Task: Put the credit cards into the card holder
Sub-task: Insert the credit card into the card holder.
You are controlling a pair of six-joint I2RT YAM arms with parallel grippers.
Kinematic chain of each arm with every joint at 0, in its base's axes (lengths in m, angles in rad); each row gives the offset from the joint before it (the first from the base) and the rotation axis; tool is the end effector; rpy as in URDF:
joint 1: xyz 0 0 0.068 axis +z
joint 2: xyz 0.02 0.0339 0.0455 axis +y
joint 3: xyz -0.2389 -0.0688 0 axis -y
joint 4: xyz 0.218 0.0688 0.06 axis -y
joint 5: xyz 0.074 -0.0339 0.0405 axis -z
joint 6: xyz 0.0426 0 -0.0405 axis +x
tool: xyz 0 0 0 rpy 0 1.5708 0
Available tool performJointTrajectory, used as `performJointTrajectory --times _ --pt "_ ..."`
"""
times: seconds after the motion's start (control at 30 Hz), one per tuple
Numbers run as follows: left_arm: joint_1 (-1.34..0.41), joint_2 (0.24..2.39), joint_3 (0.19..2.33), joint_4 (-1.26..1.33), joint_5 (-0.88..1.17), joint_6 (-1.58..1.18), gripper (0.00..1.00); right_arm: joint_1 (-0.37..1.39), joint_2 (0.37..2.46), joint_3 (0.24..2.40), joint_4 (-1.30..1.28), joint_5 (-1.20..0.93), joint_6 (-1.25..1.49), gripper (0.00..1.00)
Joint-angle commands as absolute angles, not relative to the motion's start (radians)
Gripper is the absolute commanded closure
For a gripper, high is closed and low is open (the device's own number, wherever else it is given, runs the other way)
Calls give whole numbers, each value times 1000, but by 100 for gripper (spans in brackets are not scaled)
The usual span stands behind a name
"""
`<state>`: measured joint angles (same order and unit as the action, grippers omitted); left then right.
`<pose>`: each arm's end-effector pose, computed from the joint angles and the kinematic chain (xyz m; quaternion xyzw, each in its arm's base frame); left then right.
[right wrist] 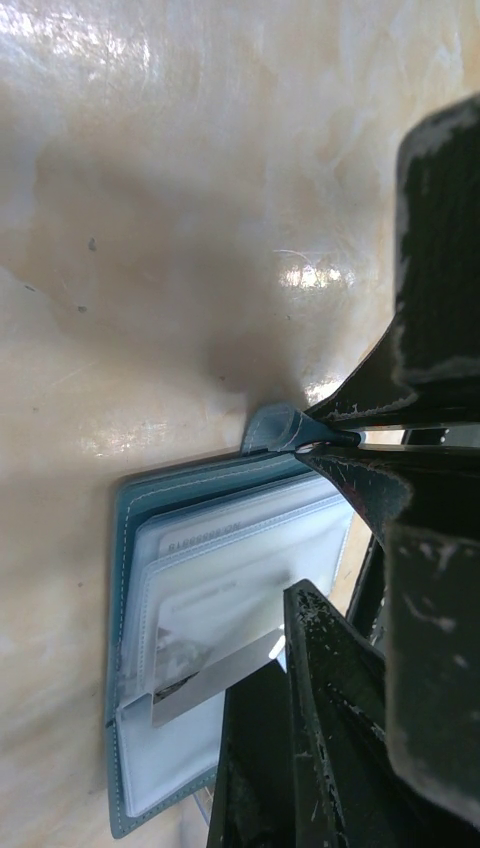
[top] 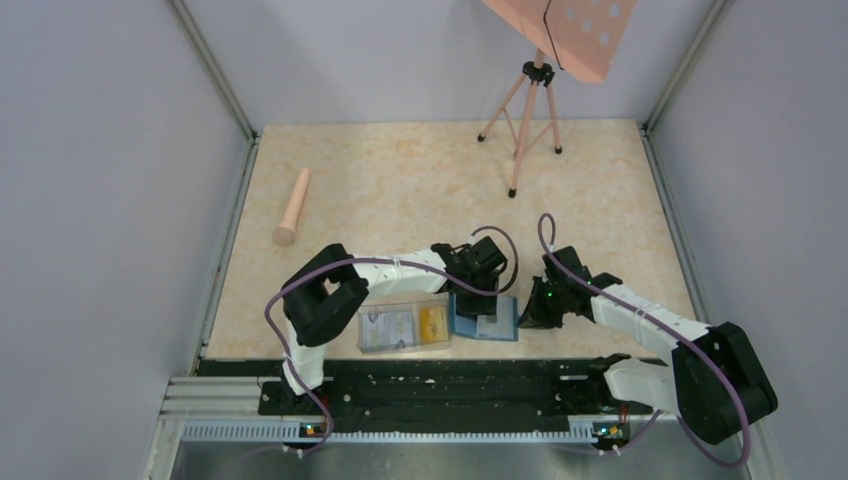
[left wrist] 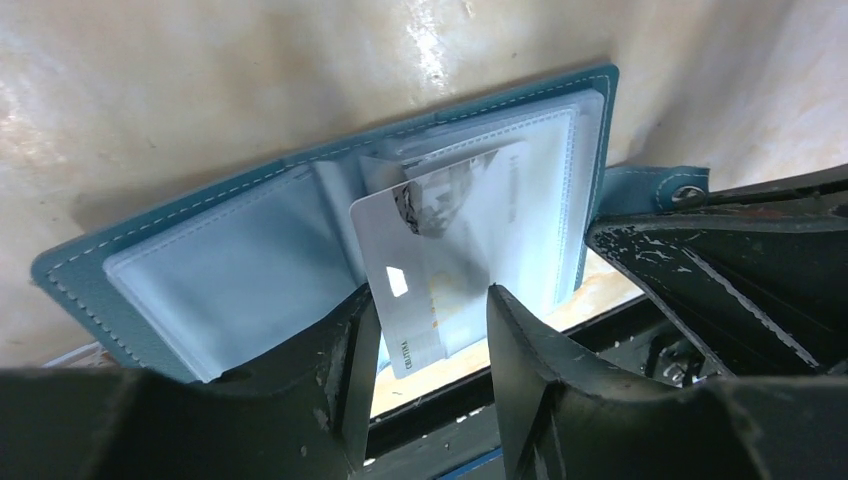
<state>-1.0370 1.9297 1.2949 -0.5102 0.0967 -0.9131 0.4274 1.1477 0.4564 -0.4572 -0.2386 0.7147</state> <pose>0.1812 -0.3147 0.1502 0.0706 0.9738 -0.2012 0.0793 0.1555 0.0819 0.1333 0.1143 0.9644 0.2104 0.1122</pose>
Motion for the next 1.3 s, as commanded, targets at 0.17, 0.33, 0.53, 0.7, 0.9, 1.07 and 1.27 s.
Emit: performJointTrajectory --times 0.17,0.33,0.53,0.7,0.9,1.07,1.27 --pt "-1045 1915 1201 -267 250 -987 49 422 1136 441 -423 -264 696 100" --pt "-1043 1899 1179 -194 265 -999 44 423 1136 441 -419 -271 694 100" --pt "-1043 1847 1119 -89 264 -1007 42 423 1127 439 -419 -274 694 100" --pt "-1043 1835 1169 -264 177 -940 41 423 1107 442 -432 -261 699 100" --pt "-1042 1809 1229 -493 41 -866 38 422 1052 460 -490 -208 713 100" --pt "-1043 1822 1242 -511 40 -853 37 421 1056 455 -490 -211 712 100" --pt "-1046 1885 1255 -419 140 -868 41 422 1068 452 -481 -220 711 100"
